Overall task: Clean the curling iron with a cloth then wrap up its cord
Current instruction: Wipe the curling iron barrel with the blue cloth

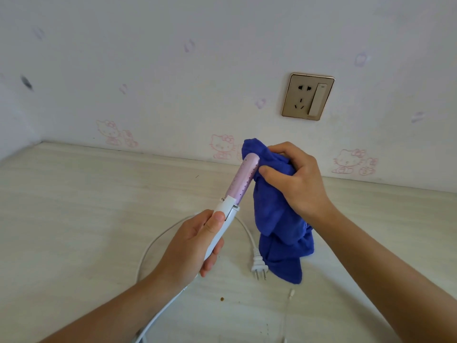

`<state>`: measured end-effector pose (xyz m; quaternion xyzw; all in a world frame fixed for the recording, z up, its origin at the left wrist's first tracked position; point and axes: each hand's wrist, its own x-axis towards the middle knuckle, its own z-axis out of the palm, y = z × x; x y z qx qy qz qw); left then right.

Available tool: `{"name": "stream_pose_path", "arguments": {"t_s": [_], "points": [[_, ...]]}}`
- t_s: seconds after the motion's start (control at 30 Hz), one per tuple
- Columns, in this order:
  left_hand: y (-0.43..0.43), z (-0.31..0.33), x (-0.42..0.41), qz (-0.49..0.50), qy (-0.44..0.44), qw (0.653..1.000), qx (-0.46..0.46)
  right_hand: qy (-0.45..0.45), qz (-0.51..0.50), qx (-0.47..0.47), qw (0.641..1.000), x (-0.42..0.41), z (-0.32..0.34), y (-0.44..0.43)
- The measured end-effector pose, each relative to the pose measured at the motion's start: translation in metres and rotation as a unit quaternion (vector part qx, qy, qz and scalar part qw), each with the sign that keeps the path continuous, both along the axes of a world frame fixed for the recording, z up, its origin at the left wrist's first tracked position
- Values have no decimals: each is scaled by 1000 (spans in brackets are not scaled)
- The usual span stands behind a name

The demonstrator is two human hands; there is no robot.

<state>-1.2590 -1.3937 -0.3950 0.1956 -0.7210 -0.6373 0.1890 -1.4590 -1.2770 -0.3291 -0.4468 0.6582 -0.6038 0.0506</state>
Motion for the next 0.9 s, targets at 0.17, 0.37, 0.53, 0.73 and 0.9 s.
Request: {"name": "stream_pose_path", "arguments": {"t_s": [0.17, 0.37, 0.53, 0.73, 0.9], "points": [[-1, -3, 0, 20, 35, 998, 42, -8, 93, 33, 995, 30, -15, -5], [-3, -1, -2, 3, 32, 998, 60, 38, 73, 52, 995, 19, -9, -3], [-3, -2, -1, -19, 31, 999, 37, 18, -11, -3, 1000, 4, -1, -3], [-4, -4, 1, -32, 20, 999, 28, -4, -26, -15, 1000, 1, -1, -1], [-5, -6, 1, -10, 25, 998, 55, -21, 53, 25, 998, 18, -12, -4]]}}
